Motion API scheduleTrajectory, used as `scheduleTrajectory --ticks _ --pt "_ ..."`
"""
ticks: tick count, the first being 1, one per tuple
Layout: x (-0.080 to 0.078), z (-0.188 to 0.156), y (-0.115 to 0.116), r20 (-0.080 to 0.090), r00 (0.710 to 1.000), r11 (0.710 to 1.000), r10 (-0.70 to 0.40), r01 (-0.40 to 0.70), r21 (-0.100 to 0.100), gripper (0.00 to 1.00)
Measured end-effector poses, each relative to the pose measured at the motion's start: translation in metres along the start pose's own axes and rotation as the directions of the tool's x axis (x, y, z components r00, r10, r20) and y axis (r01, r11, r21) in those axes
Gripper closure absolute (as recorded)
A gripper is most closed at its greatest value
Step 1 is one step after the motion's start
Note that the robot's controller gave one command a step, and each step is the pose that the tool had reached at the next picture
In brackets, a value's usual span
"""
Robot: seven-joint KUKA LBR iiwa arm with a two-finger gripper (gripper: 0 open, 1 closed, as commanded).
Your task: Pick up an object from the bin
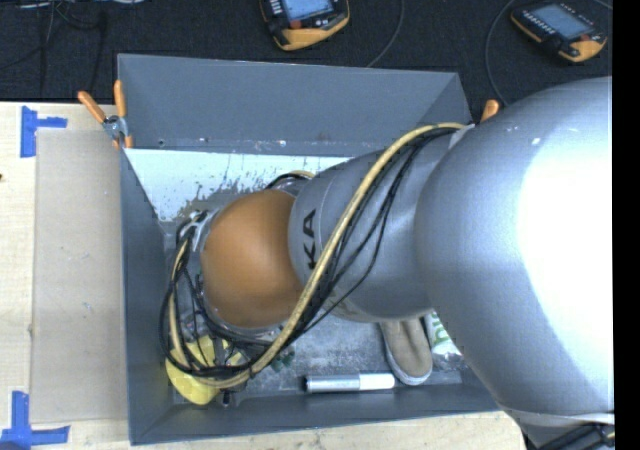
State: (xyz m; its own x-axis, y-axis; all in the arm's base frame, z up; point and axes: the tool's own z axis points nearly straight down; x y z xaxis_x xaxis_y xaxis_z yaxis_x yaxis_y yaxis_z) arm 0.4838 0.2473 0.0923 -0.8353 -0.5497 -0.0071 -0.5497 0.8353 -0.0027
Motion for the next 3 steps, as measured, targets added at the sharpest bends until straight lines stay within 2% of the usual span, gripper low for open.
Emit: scheduleTrajectory --ticks 1,2,3 --pt "0.001 0.0 -0.001 -0.002 1.0 1.0 0.004 -0.004 0.0 1.0" --pt "0.011 -0.118 -0.005 0.005 1.0 1.0 -0.028 0.028 0.001 1.0" --pt "0.026 -0.103 -0.016 0.003 0.979 0.979 -0.205 0.205 0.001 1.0"
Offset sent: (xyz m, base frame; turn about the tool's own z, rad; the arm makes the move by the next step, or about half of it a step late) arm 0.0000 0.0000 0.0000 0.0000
